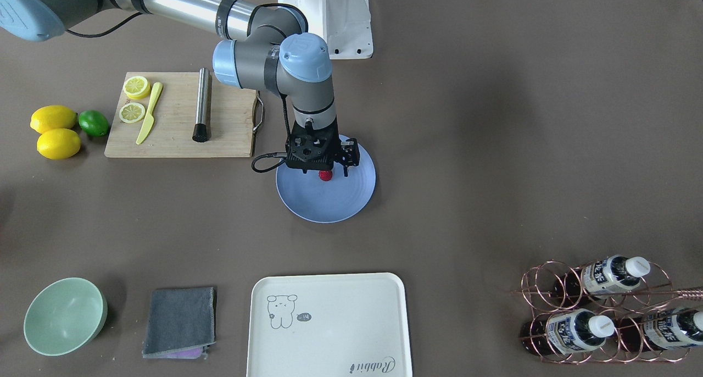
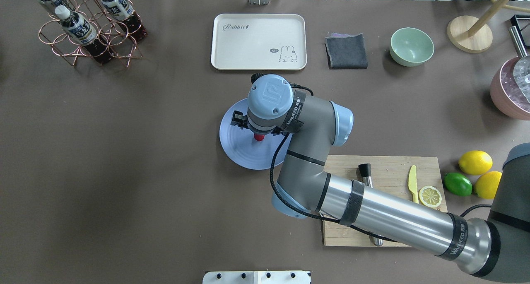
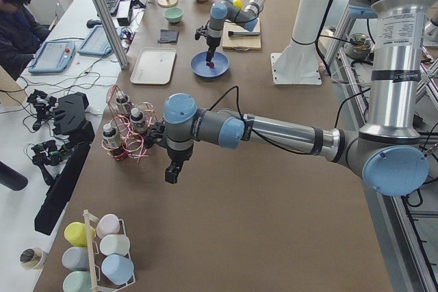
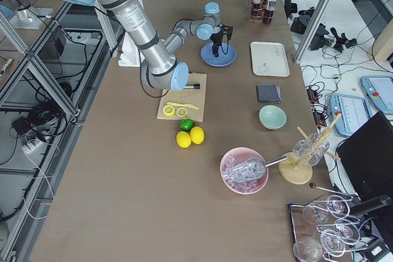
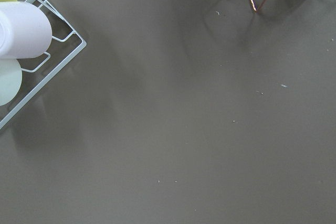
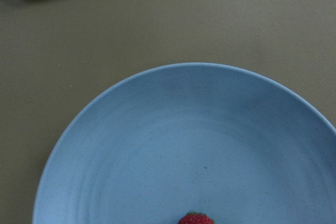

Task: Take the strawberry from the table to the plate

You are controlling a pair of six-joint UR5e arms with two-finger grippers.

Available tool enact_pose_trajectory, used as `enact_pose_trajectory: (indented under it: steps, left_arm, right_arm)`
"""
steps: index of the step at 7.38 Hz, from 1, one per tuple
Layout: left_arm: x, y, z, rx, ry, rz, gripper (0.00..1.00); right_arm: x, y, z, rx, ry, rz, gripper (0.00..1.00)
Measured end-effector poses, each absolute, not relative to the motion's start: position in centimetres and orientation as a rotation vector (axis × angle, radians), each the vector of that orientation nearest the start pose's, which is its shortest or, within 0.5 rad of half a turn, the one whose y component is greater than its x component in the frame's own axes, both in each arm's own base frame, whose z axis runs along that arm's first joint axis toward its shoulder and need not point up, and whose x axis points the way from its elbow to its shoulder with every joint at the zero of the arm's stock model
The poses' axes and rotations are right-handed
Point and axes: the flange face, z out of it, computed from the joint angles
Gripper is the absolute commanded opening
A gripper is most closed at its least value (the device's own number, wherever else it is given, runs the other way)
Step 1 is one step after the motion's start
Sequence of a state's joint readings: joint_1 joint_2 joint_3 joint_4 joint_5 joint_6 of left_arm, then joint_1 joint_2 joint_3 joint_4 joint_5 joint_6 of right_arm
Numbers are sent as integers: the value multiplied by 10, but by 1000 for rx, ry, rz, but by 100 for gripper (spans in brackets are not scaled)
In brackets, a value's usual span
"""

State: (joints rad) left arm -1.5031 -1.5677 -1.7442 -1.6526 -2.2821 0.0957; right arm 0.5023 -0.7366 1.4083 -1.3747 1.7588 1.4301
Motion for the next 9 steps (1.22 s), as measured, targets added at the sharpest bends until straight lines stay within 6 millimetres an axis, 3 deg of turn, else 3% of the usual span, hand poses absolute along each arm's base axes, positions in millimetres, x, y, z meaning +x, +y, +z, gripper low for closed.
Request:
enact_pose_trajectory:
  steps: [1,3,5,9]
  left_arm:
    - [-36,-504,571,248,705,241,98]
    - [-51,-502,584,230,702,204,98]
    - [-68,-495,601,208,702,161,98]
    - [-75,-487,609,199,771,133,98]
  right_arm:
    - [-592,-480,190,101,-892,255,100]
    - [-524,-510,227,114,-890,188,100]
    - [-416,-546,287,123,-869,109,100]
    - [-191,-541,405,112,-820,-18,100]
